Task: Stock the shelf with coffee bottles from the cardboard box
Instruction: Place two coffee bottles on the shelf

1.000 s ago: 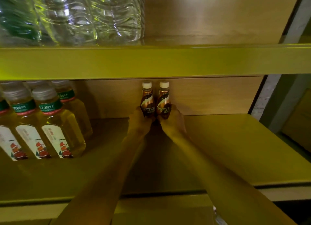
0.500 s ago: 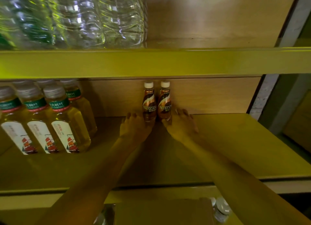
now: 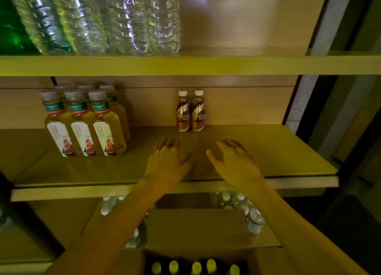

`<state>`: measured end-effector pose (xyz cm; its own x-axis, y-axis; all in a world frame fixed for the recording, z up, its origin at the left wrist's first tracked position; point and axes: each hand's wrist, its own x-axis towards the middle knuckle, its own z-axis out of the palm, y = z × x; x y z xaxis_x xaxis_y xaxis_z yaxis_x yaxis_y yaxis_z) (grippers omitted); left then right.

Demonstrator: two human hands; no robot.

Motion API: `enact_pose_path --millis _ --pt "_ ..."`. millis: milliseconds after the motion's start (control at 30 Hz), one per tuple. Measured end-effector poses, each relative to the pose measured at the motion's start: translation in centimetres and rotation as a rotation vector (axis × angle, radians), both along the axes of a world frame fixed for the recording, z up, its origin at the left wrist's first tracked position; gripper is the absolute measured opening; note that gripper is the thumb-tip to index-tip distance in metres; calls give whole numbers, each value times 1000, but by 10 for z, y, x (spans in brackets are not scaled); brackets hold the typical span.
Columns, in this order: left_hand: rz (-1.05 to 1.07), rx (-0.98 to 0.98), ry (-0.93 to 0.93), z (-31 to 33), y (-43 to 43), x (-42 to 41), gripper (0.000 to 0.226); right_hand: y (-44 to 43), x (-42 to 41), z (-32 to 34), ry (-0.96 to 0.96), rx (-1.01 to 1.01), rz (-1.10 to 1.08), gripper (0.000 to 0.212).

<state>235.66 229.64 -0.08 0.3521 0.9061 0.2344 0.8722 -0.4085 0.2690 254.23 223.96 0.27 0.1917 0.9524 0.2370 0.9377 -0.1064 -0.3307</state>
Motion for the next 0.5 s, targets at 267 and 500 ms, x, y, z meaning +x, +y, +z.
enact_pose_path --millis 267,500 --pt "-5 85 -120 -32 -85 -19 54 -85 -15 -43 -20 77 31 59" --pt "-5 -32 -125 -96 -130 -39 60 -125 -19 -120 51 -101 62 62"
